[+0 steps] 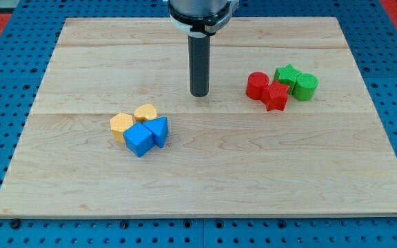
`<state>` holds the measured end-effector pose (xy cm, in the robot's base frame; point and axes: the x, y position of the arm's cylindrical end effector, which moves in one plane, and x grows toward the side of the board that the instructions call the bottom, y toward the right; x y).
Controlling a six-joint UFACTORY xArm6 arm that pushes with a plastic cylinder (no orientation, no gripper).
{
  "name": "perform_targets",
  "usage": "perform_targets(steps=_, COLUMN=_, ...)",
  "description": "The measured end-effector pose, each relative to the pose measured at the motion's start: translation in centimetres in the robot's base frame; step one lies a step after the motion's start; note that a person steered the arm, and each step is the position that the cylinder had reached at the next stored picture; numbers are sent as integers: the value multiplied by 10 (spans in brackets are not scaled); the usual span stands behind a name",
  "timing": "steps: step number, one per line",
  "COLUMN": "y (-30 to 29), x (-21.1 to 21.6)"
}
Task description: Move green star to top center
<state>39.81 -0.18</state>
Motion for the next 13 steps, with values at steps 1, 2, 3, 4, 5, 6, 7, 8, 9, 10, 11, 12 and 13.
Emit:
perform_targets(steps=1, y=-1, x=1)
perform_targets(steps=2, y=-3, x=29)
perform_targets(steps=3, y=-3, x=72)
perform_targets(steps=4, y=46, x=115)
perform_targets(steps=5, y=121, x=139)
perform_targets(steps=6, y=192, x=84)
perform_targets(steps=7, y=202, x=17)
perform_targets(steps=8, y=185, x=-17)
perform_targets(steps=9, y=131, x=-45)
perform_targets(steps=10, y=67, x=-69)
perform_targets(steps=11, y=10, x=-102)
perform_targets(steps=12, y=-11, x=-120)
perform_targets(steps=13, y=-5, x=-121)
